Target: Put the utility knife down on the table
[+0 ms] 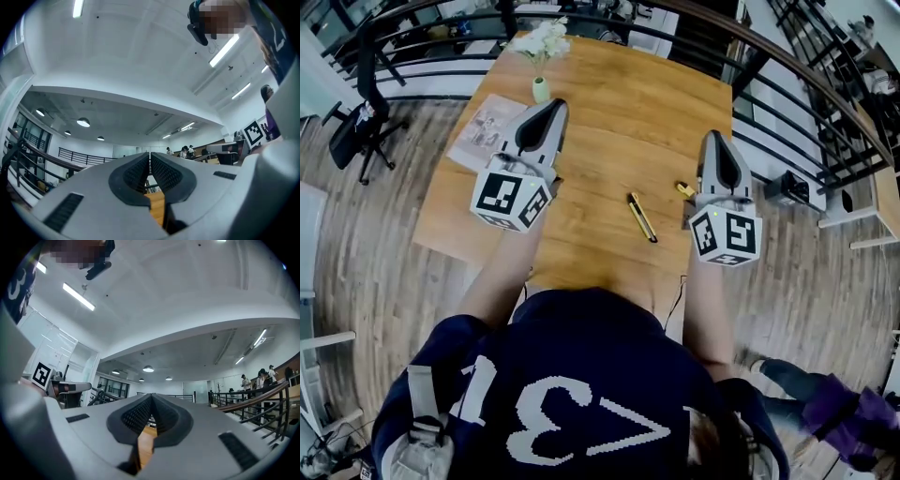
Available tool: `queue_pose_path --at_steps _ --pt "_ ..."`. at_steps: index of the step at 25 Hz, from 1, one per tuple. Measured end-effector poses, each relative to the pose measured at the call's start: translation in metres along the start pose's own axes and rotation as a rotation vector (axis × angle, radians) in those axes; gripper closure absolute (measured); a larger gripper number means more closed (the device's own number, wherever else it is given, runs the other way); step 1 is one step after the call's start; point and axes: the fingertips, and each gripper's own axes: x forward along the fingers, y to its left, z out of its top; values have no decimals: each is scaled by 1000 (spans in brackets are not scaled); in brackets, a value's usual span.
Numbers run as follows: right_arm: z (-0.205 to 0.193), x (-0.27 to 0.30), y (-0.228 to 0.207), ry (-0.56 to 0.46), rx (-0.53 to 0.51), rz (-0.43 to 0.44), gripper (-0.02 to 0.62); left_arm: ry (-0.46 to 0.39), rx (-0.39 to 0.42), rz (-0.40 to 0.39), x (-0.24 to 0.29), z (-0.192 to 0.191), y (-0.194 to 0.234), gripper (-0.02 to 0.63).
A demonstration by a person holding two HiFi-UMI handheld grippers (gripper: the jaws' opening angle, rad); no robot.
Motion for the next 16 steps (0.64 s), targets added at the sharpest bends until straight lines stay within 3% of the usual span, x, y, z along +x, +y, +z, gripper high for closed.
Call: queue_pose_path --at_steps 16 --pt "29 -13 0 -35 27 3 572 -5 -33 -5 -5 14 1 583"
